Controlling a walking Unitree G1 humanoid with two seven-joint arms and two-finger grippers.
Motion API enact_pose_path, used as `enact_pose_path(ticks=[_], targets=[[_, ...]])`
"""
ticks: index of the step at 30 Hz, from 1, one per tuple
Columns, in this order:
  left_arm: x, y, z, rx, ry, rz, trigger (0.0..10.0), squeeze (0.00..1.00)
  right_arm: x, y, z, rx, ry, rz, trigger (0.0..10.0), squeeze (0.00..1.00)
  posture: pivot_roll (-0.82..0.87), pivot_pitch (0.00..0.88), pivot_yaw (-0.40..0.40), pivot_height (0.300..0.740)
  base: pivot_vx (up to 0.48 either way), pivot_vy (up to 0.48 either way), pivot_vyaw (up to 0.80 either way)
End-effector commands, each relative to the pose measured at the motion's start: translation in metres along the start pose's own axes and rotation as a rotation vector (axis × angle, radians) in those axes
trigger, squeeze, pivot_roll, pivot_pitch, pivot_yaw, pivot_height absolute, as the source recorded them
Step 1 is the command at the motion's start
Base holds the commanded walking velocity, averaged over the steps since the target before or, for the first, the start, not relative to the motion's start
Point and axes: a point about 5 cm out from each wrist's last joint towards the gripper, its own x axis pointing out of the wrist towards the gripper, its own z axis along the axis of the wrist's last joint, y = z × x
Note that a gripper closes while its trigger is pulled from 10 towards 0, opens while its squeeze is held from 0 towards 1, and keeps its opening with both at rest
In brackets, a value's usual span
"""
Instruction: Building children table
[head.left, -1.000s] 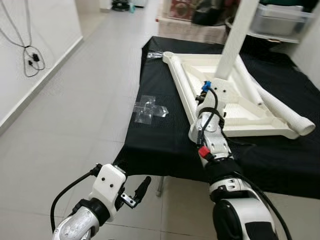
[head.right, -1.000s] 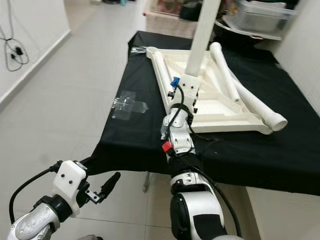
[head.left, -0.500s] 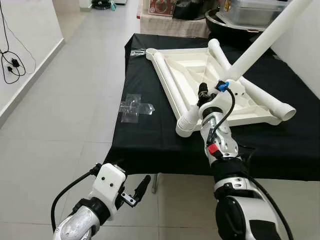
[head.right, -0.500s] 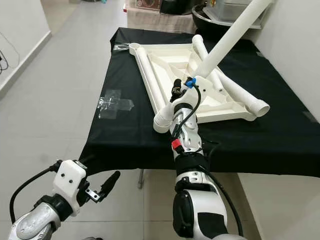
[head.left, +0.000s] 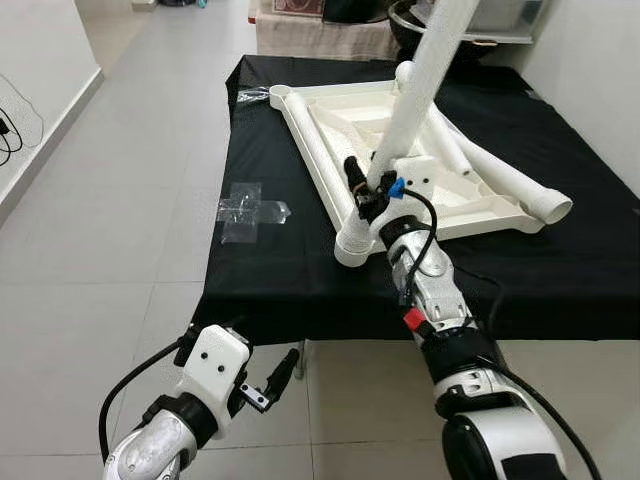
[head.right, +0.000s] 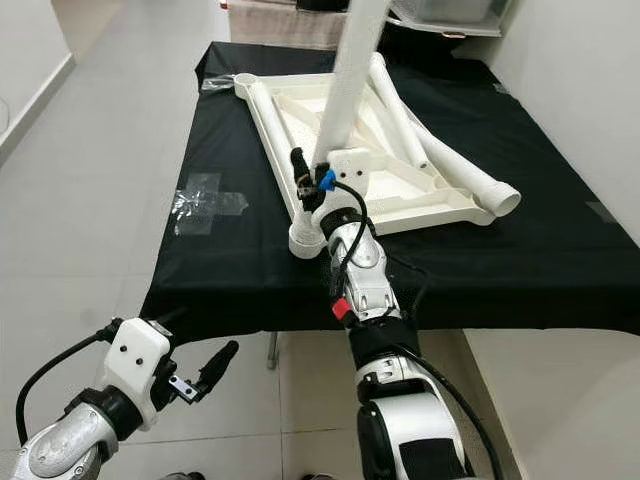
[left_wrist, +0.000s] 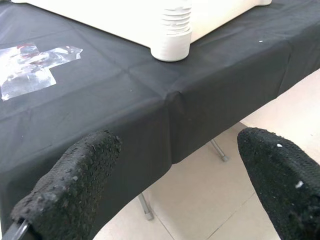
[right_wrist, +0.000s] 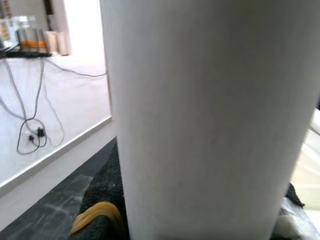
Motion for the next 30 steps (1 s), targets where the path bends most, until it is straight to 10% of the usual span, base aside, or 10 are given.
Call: enact_pose_path(ticks=[1, 10, 14, 30], targets=[[-0.001, -0.001, -0.004, -0.002, 0.017, -0.005, 10.0, 0.00, -0.006, 0.006, -0.016, 0.003, 0.071, 0.041, 0.0, 0.00, 0.14, 0.149, -0.078, 0.740, 0.000, 0.000, 0.00], [-0.001, 0.000, -0.004, 0.001, 0.017, 0.000, 10.0, 0.00, -0.011, 0.019, -0.035, 0.088, 0.189, 0.229, 0.0, 0.00, 0.14, 0.151, -0.081, 0.740, 0.000, 0.000, 0.00], [-0.002, 0.000, -0.003, 0.008, 0.016, -0.001, 10.0, 0.00, -0.014, 0.032, -0.043, 0.226, 0.294, 0.542, 0.0, 0.00, 0.15, 0.150, -0.086, 0.740, 0.000, 0.000, 0.00], [-0.004, -0.013, 0.003, -0.044, 0.002, -0.070, 10.0, 0.00, -0.017, 0.058, -0.017, 0.355, 0.241, 1.135, 0.0, 0.00, 0.18, 0.152, -0.102, 0.740, 0.000, 0.000, 0.00]])
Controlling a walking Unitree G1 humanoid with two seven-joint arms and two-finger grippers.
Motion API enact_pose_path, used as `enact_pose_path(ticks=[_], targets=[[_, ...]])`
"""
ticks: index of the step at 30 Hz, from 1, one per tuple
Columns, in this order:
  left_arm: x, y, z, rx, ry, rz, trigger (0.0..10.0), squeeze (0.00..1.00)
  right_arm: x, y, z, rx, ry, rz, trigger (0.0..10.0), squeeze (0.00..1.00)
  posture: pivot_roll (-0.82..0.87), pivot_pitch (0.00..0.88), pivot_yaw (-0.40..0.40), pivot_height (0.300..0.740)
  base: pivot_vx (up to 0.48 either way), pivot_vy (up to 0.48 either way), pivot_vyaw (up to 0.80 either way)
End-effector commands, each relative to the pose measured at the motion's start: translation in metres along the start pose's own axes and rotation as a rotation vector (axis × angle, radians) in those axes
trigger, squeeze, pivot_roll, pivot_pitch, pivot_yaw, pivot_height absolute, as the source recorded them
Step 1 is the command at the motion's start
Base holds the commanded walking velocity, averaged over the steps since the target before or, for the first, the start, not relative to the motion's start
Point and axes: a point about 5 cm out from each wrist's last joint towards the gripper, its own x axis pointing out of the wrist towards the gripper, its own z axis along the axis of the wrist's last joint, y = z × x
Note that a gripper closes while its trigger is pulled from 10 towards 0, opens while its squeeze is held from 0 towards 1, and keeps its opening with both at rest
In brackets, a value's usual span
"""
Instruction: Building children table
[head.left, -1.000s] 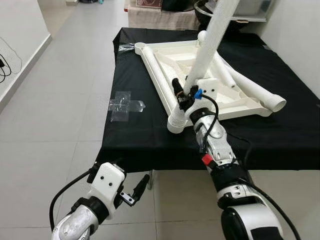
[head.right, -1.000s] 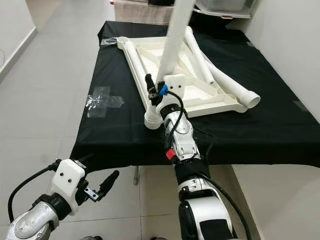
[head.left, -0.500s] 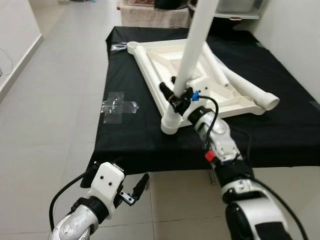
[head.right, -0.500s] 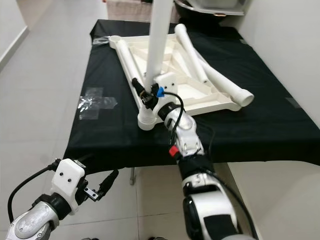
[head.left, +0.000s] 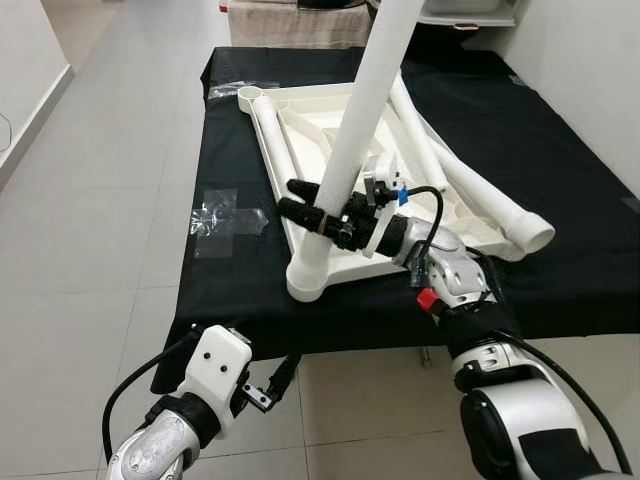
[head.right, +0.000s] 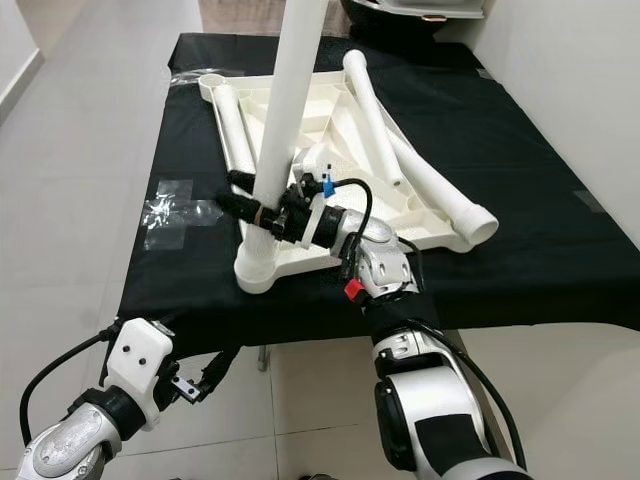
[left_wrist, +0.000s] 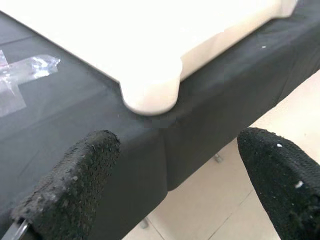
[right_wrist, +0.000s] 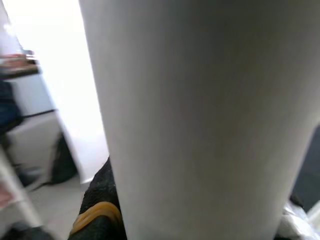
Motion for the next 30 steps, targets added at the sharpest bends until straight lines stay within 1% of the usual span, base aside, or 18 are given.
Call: enact_pose_path(ticks=[1, 2, 4, 6, 7, 8, 10, 11, 12, 15, 18, 20, 24, 26, 27, 28, 29, 30], targets=[[-0.003, -0.009, 0.000, -0.039, 0.011, -0.052, 10.0, 0.00, 0.009, 0.015, -0.033, 0.117, 0.104, 0.139, 0.0, 0.00, 0.18, 0.152, -0.102, 0.740, 0.000, 0.000, 0.00], [-0.003, -0.009, 0.000, -0.039, 0.011, -0.052, 10.0, 0.00, 0.009, 0.015, -0.033, 0.117, 0.104, 0.139, 0.0, 0.00, 0.18, 0.152, -0.102, 0.740, 0.000, 0.000, 0.00], [-0.010, -0.019, -0.003, -0.071, 0.039, -0.104, 10.0, 0.00, 0.021, 0.018, -0.025, 0.089, 0.114, 0.242, 0.0, 0.00, 0.22, 0.172, -0.115, 0.740, 0.000, 0.000, 0.00], [-0.010, -0.019, -0.003, -0.071, 0.039, -0.104, 10.0, 0.00, 0.021, 0.018, -0.025, 0.089, 0.114, 0.242, 0.0, 0.00, 0.22, 0.172, -0.115, 0.740, 0.000, 0.000, 0.00], [-0.014, -0.022, -0.004, -0.076, 0.049, -0.118, 10.0, 0.00, 0.024, 0.019, -0.022, 0.087, 0.114, 0.278, 0.0, 0.00, 0.22, 0.174, -0.117, 0.740, 0.000, 0.000, 0.00], [-0.014, -0.022, -0.004, -0.076, 0.049, -0.118, 10.0, 0.00, 0.024, 0.019, -0.022, 0.087, 0.114, 0.278, 0.0, 0.00, 0.22, 0.174, -0.117, 0.740, 0.000, 0.000, 0.00], [-0.021, -0.024, -0.002, -0.080, 0.061, -0.109, 10.0, 0.00, 0.037, 0.021, -0.014, 0.031, 0.158, 0.354, 0.0, 0.00, 0.24, 0.208, -0.124, 0.740, 0.000, 0.000, 0.00], [-0.021, -0.024, -0.002, -0.080, 0.061, -0.109, 10.0, 0.00, 0.037, 0.021, -0.014, 0.031, 0.158, 0.354, 0.0, 0.00, 0.24, 0.208, -0.124, 0.740, 0.000, 0.000, 0.00], [-0.024, -0.024, 0.000, -0.082, 0.065, -0.104, 10.0, 0.00, 0.045, 0.022, -0.011, -0.016, 0.201, 0.386, 0.0, 0.00, 0.23, 0.219, -0.129, 0.740, 0.000, 0.000, 0.00], [-0.025, -0.025, 0.000, -0.084, 0.066, -0.105, 10.0, 0.00, 0.046, 0.022, -0.011, -0.032, 0.216, 0.393, 0.0, 0.00, 0.23, 0.219, -0.129, 0.740, 0.000, 0.000, 0.00], [-0.027, -0.031, 0.001, -0.100, 0.076, -0.127, 10.0, 0.00, 0.052, 0.022, -0.008, -0.111, 0.272, 0.421, 0.0, 0.00, 0.24, 0.235, -0.132, 0.740, 0.000, 0.000, 0.00], [-0.029, -0.033, 0.001, -0.108, 0.083, -0.126, 10.0, 0.00, 0.055, 0.020, -0.005, -0.179, 0.304, 0.402, 0.0, 0.00, 0.25, 0.243, -0.136, 0.740, 0.000, 0.000, 0.00], [-0.032, -0.032, 0.002, -0.110, 0.086, -0.112, 10.0, 0.00, 0.055, 0.018, 0.000, -0.193, 0.296, 0.395, 0.0, 0.00, 0.24, 0.248, -0.133, 0.740, 0.000, 0.000, 0.00], [-0.033, -0.032, 0.002, -0.107, 0.088, -0.107, 10.0, 0.00, 0.055, 0.016, 0.003, -0.202, 0.279, 0.369, 0.0, 0.00, 0.24, 0.248, -0.131, 0.740, 0.000, 0.000, 0.00], [-0.032, -0.030, 0.001, -0.102, 0.090, -0.093, 10.0, 0.00, 0.046, 0.008, 0.006, -0.190, 0.230, 0.287, 0.0, 0.00, 0.23, 0.248, -0.125, 0.740, 0.000, 0.000, 0.00], [-0.032, -0.030, 0.001, -0.102, 0.090, -0.093, 10.0, 0.00, 0.046, 0.008, 0.006, -0.190, 0.230, 0.287, 0.0, 0.00, 0.23, 0.248, -0.125, 0.740, 0.000, 0.000, 0.00], [-0.031, -0.029, 0.001, -0.095, 0.090, -0.087, 10.0, 0.00, 0.038, 0.004, 0.003, -0.186, 0.222, 0.237, 0.0, 0.00, 0.23, 0.248, -0.125, 0.740, 0.000, 0.000, 0.00], [-0.031, -0.029, 0.001, -0.091, 0.089, -0.086, 10.0, 0.00, 0.035, 0.003, 0.001, -0.186, 0.228, 0.226, 0.0, 0.00, 0.23, 0.248, -0.125, 0.740, 0.000, 0.000, 0.00]])
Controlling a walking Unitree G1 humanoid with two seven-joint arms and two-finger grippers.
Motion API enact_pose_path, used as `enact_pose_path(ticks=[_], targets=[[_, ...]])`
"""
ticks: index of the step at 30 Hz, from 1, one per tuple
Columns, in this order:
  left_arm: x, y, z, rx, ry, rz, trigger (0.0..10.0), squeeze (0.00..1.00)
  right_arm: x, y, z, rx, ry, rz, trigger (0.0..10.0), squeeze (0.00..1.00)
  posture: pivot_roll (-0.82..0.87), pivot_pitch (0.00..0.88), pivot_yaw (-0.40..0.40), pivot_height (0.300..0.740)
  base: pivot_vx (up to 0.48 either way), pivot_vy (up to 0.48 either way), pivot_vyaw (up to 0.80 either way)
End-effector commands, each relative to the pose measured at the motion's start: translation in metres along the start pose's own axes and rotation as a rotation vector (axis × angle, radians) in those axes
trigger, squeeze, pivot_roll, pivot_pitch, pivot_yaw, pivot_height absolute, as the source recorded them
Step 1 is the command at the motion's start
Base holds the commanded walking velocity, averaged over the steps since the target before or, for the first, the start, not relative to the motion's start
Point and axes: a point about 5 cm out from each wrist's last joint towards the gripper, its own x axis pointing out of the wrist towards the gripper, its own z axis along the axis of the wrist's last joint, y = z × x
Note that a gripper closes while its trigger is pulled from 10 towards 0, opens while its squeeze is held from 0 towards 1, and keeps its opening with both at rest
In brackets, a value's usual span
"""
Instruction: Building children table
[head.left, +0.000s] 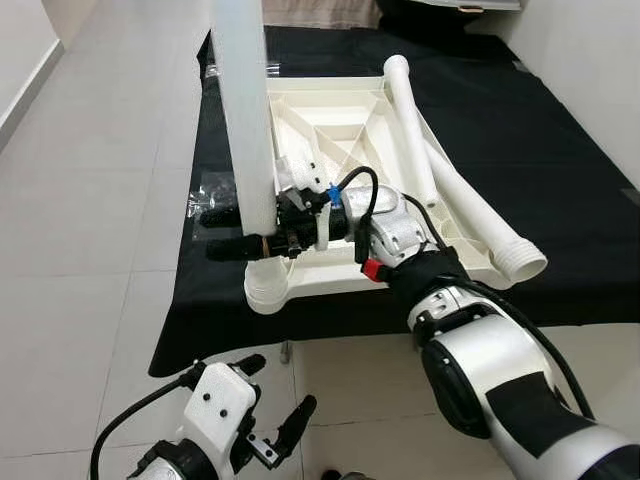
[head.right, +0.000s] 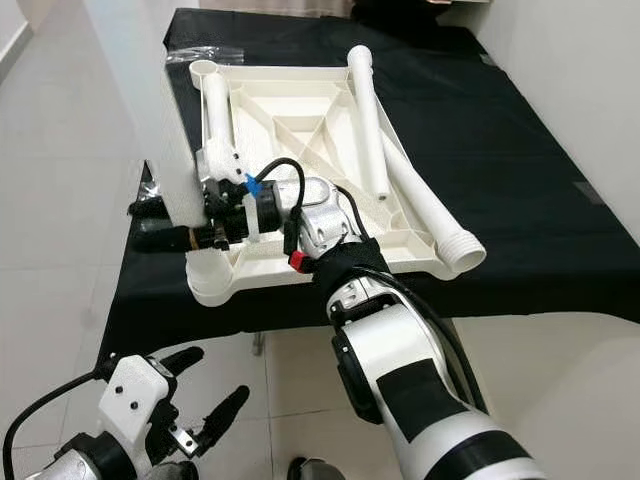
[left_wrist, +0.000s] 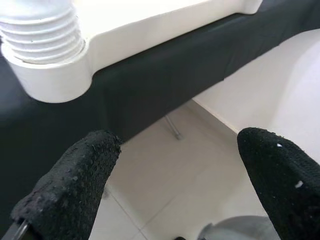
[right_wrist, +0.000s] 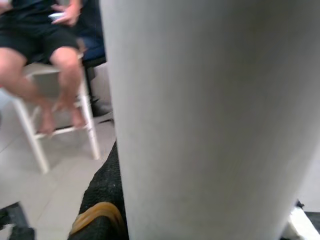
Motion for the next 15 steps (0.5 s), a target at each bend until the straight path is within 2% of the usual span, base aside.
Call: enact_pose_path(ticks=[1, 2, 6, 9, 15], targets=[[-0.002, -0.002, -0.003, -0.005, 0.020, -0.004, 10.0, 0.00, -0.015, 0.004, -0.026, 0.061, 0.075, -0.075, 0.0, 0.00, 0.23, 0.248, -0.125, 0.740, 0.000, 0.000, 0.00], [-0.001, -0.002, -0.003, -0.009, 0.019, 0.001, 10.0, 0.00, -0.018, 0.002, -0.029, 0.081, 0.073, -0.120, 0.0, 0.00, 0.23, 0.242, -0.118, 0.740, 0.000, 0.000, 0.00], [0.000, 0.000, -0.003, 0.003, 0.019, 0.010, 10.0, 0.00, -0.024, 0.005, -0.034, 0.117, 0.043, -0.125, 0.0, 0.00, 0.22, 0.241, -0.118, 0.740, 0.000, 0.000, 0.00], [0.001, 0.001, -0.002, 0.006, 0.020, 0.008, 10.0, 0.00, -0.027, 0.013, -0.038, 0.148, 0.007, -0.038, 0.0, 0.00, 0.23, 0.237, -0.113, 0.740, 0.000, 0.000, 0.00], [0.001, 0.004, -0.001, 0.010, 0.016, 0.012, 10.0, 0.00, -0.014, 0.027, -0.042, 0.154, 0.013, 0.152, 0.0, 0.00, 0.24, 0.237, -0.115, 0.740, 0.000, 0.000, 0.00]])
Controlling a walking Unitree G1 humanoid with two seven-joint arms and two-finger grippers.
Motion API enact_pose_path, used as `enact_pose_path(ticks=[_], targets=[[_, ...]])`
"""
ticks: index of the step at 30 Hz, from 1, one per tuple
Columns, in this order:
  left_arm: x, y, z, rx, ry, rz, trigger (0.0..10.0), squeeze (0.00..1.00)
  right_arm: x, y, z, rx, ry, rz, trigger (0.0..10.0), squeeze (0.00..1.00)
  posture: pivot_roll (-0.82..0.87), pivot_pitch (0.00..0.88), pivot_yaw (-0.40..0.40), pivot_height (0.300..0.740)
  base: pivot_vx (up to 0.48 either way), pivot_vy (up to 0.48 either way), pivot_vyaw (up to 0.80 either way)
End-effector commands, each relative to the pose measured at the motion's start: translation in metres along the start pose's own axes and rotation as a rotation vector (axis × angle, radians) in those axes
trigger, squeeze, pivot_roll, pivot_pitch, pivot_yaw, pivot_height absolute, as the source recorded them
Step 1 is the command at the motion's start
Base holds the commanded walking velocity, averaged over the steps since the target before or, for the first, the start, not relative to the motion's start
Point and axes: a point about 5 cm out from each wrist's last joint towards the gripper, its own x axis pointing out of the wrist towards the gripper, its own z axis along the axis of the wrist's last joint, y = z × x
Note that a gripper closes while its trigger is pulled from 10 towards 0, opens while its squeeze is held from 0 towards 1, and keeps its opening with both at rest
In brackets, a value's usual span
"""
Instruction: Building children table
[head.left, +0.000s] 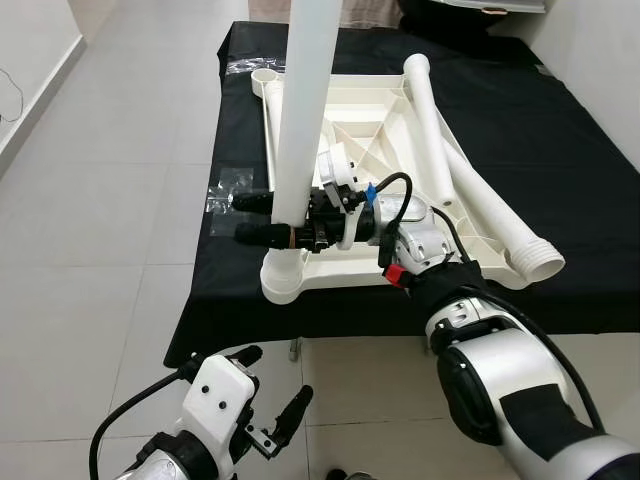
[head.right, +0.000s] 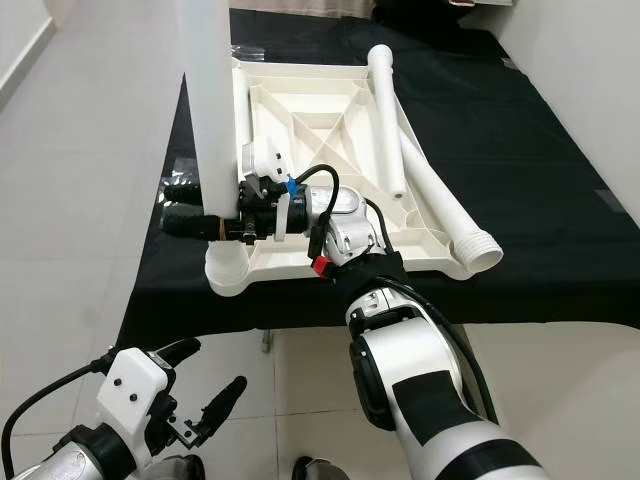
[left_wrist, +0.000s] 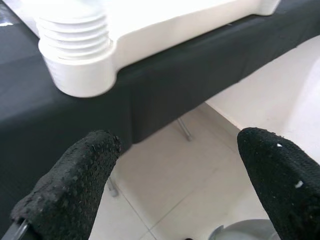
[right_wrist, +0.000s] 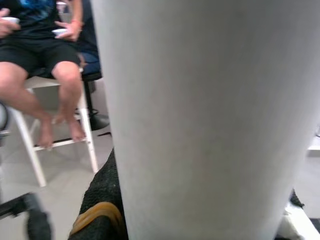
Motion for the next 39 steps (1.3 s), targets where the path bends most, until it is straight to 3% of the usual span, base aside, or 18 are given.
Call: enact_pose_path(ticks=[1, 6, 9, 16, 18, 20, 25, 28, 34, 39], targets=[[-0.001, -0.001, -0.004, -0.012, 0.028, -0.010, 10.0, 0.00, 0.002, 0.019, -0.036, 0.132, 0.069, 0.101, 0.0, 0.00, 0.24, 0.237, -0.115, 0.740, 0.000, 0.000, 0.00], [-0.002, 0.000, -0.004, -0.014, 0.029, -0.008, 10.0, 0.00, 0.009, 0.022, -0.037, 0.122, 0.096, 0.154, 0.0, 0.00, 0.24, 0.240, -0.117, 0.740, 0.000, 0.000, 0.00], [-0.002, 0.001, -0.003, -0.002, 0.027, -0.001, 10.0, 0.00, 0.019, 0.011, -0.039, 0.101, 0.134, -0.016, 0.0, 0.00, 0.23, 0.242, -0.120, 0.740, 0.000, 0.000, 0.00], [-0.001, 0.002, -0.003, 0.005, 0.025, 0.008, 10.0, 0.00, 0.012, 0.008, -0.043, 0.093, 0.155, -0.111, 0.0, 0.00, 0.23, 0.241, -0.120, 0.740, 0.000, 0.000, 0.00], [0.000, 0.007, -0.003, 0.015, 0.021, 0.025, 10.0, 0.00, -0.006, 0.000, -0.050, 0.096, 0.184, -0.350, 0.0, 0.00, 0.22, 0.232, -0.113, 0.740, 0.000, 0.000, 0.00], [0.002, 0.008, -0.004, 0.021, 0.016, 0.031, 10.0, 0.00, -0.018, -0.006, -0.052, 0.100, 0.189, -0.510, 0.0, 0.00, 0.21, 0.225, -0.108, 0.740, 0.000, 0.000, 0.00], [0.004, 0.010, -0.001, 0.037, -0.008, 0.054, 10.0, 0.00, -0.025, -0.010, -0.052, 0.094, 0.197, -0.611, 0.0, 0.00, 0.20, 0.219, -0.106, 0.740, 0.000, 0.000, 0.00], [0.011, 0.021, 0.014, 0.129, -0.091, 0.187, 10.0, 0.00, -0.032, -0.020, -0.047, 0.094, 0.158, -0.815, 0.0, 0.00, 0.20, 0.205, -0.106, 0.740, 0.000, 0.000, 0.00], [0.013, 0.020, 0.013, 0.124, -0.089, 0.188, 10.0, 0.00, -0.033, -0.023, -0.054, 0.139, 0.186, -0.925, 0.0, 0.00, 0.20, 0.197, -0.105, 0.740, 0.000, 0.000, 0.00], [0.011, 0.017, 0.005, 0.109, -0.060, 0.169, 10.0, 0.00, -0.047, -0.024, -0.068, 0.219, 0.274, -1.177, 0.0, 0.00, 0.20, 0.187, -0.106, 0.740, 0.000, 0.000, 0.00]])
